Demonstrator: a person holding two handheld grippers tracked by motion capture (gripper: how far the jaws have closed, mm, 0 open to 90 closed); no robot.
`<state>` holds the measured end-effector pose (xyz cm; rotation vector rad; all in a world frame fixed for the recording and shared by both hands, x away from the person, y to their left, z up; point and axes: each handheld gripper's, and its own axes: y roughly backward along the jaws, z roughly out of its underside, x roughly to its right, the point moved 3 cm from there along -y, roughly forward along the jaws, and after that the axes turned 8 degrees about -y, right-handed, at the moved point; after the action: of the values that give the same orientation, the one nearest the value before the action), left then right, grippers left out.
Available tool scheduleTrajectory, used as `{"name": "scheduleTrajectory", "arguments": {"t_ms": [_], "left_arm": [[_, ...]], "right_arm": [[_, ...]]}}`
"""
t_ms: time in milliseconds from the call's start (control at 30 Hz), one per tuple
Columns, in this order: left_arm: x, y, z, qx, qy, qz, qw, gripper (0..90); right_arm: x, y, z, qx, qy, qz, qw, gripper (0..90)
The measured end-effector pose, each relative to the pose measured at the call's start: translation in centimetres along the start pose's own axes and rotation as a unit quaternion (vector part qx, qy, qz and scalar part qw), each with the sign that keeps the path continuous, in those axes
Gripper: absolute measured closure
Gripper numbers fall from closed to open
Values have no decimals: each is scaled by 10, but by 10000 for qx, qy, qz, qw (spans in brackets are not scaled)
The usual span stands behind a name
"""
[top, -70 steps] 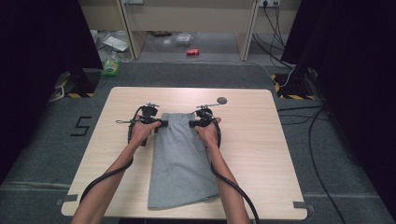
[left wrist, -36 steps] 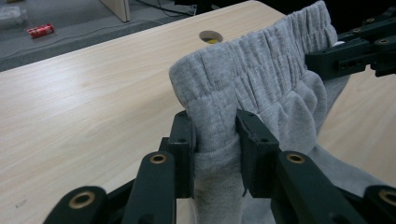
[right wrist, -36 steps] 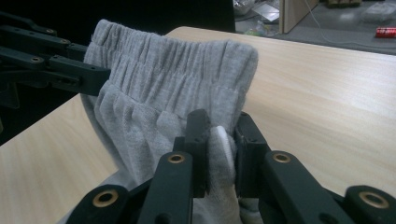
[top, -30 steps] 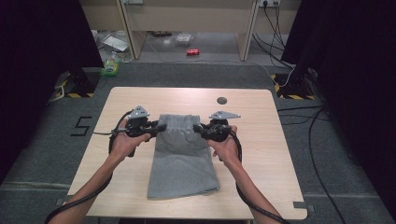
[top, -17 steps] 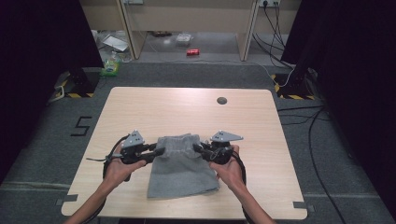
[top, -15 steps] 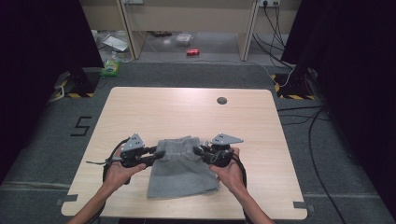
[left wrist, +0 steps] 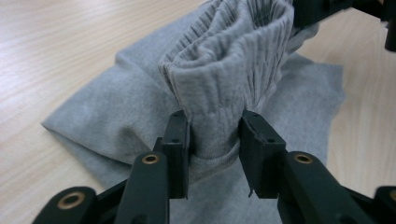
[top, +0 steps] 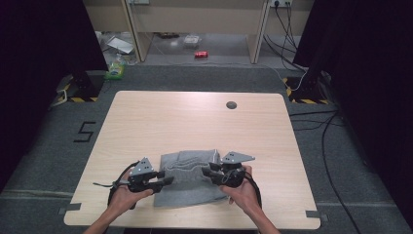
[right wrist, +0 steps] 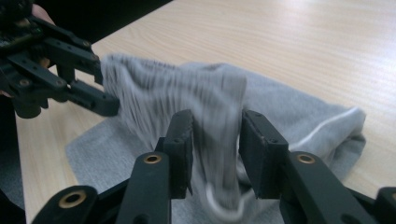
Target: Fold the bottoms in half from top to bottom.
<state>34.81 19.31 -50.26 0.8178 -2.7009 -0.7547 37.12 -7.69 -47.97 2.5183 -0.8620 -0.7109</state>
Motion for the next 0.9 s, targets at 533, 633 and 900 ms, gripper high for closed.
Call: {"name": "scheduleTrajectory", "arguments": {"t_ms": [533,633,900], "left_arm": [[-13,14,-23,411,262,-34,9988,493],[-12,2,-15,161,227,-44,9996,488],[20,-4,6,-281,-237,25,9993,469]], "right_arm": [[1,-16,-14,-90,-55,36,9999,607],[-2,-20,-9,-227,-15,-15,9997,602],[-19,-14,20,-660,270,-20,9975,569]]}}
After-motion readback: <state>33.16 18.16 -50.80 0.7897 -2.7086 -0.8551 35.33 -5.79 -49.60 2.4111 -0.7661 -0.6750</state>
